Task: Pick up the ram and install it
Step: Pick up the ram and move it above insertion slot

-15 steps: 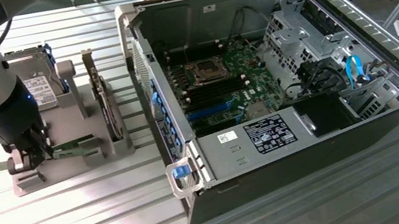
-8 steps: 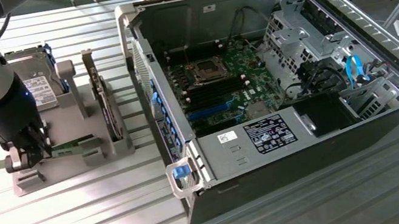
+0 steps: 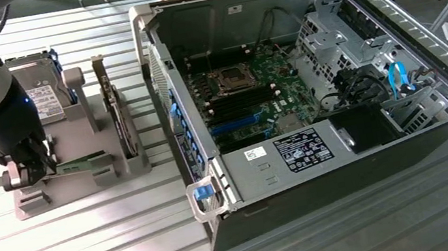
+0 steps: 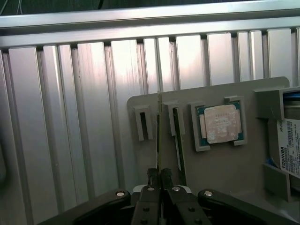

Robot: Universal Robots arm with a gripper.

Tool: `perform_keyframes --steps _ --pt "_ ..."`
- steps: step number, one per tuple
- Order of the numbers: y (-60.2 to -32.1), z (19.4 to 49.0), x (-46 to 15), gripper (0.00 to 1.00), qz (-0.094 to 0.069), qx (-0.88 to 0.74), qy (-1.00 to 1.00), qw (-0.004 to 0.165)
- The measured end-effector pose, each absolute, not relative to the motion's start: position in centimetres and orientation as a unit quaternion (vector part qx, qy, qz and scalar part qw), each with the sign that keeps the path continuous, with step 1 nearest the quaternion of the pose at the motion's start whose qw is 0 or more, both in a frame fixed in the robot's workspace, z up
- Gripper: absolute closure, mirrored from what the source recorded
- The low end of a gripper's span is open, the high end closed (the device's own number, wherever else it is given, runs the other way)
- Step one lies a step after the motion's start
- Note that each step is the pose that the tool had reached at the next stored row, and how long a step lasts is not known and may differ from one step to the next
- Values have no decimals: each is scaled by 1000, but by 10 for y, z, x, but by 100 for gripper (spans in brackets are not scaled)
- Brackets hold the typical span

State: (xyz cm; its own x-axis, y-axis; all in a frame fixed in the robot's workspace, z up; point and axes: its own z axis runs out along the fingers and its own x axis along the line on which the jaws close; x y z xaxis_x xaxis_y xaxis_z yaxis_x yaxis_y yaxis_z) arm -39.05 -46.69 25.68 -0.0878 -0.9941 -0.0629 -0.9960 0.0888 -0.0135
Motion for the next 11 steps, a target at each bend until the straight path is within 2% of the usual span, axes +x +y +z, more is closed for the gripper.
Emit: perform_keyframes --steps 11 --pt "-467 273 -390 87 16 -675 737 28"
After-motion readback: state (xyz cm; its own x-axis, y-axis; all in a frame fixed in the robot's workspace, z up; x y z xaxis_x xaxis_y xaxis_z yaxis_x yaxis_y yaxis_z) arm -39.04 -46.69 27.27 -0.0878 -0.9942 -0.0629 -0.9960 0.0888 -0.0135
